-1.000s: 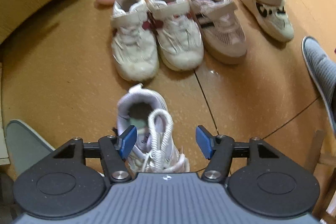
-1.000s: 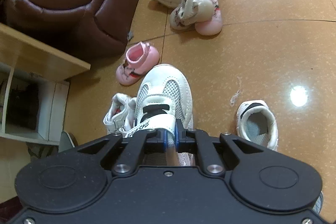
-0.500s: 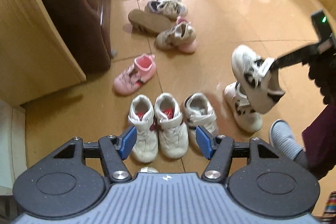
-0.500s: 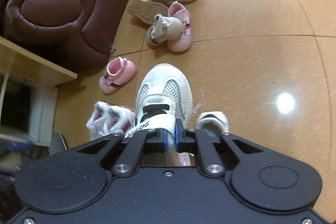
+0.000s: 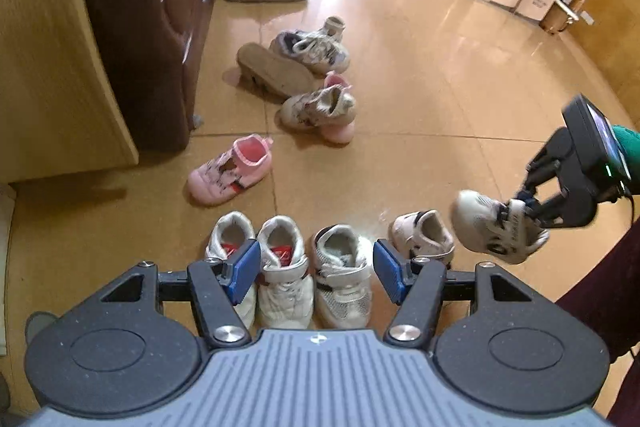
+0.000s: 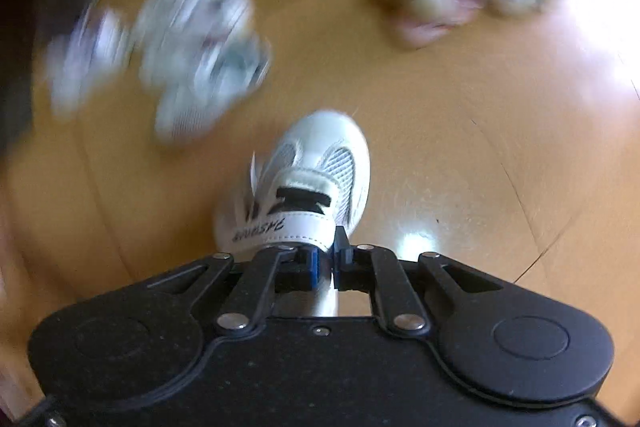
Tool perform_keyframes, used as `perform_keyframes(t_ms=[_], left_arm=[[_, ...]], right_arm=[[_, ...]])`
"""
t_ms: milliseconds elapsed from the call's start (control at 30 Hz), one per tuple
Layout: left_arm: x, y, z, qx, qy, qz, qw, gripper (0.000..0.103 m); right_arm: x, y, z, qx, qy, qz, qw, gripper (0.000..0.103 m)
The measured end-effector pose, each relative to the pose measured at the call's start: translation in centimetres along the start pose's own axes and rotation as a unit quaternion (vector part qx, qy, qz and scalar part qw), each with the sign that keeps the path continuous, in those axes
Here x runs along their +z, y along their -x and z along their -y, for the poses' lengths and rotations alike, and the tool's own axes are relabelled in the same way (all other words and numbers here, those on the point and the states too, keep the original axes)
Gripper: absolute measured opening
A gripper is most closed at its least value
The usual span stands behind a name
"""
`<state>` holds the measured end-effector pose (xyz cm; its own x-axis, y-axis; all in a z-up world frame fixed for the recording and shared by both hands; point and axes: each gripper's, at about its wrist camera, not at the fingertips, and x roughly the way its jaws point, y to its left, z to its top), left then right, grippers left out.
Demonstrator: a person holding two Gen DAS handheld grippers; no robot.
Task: Organize scattered shoes
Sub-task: 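Carry the grey-lined sneaker with the left tool while the right tool carries the velcro sneaker to the row, then set the white velcro sneaker beside its mate in the row and open the right tool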
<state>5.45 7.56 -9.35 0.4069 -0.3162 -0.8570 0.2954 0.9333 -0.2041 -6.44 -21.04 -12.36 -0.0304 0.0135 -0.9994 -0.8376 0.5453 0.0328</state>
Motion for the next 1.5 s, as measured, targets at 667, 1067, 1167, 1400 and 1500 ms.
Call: perform_keyframes(t_ms=[667, 1067, 1167, 1400, 1500], left_arm=[[-0.1, -3.0, -2.6, 0.010, 0.034, -0.019, 0.9992, 0.061], [0.0, -3.5, -1.5, 0.006, 0.029, -0.017, 0.9994, 0.061], [0.3, -3.4, -0.8, 0.001, 0.022, -0.014, 0.9997, 0.061], [0.9, -2.6, 0.7, -0.008, 0.013, 0.000, 0.9999, 0.061], [0.9, -2.4, 1.0, -0.008, 0.013, 0.002, 0.9999, 0.061]], right_arm=[[-3.0, -13.9, -6.9, -0.043, 0.520, -0.161, 0.837, 0.010], [1.5, -12.6, -1.0, -0.044, 0.106, -0.056, 0.992, 0.050], [-0.1, -11.4, 1.2, -0.028, -0.040, -0.034, 0.998, 0.054], [-4.0, -9.7, 3.8, -0.007, -0.260, 0.008, 0.965, 0.055], [-6.1, -9.1, 6.0, 0.002, -0.395, 0.028, 0.918, 0.056]])
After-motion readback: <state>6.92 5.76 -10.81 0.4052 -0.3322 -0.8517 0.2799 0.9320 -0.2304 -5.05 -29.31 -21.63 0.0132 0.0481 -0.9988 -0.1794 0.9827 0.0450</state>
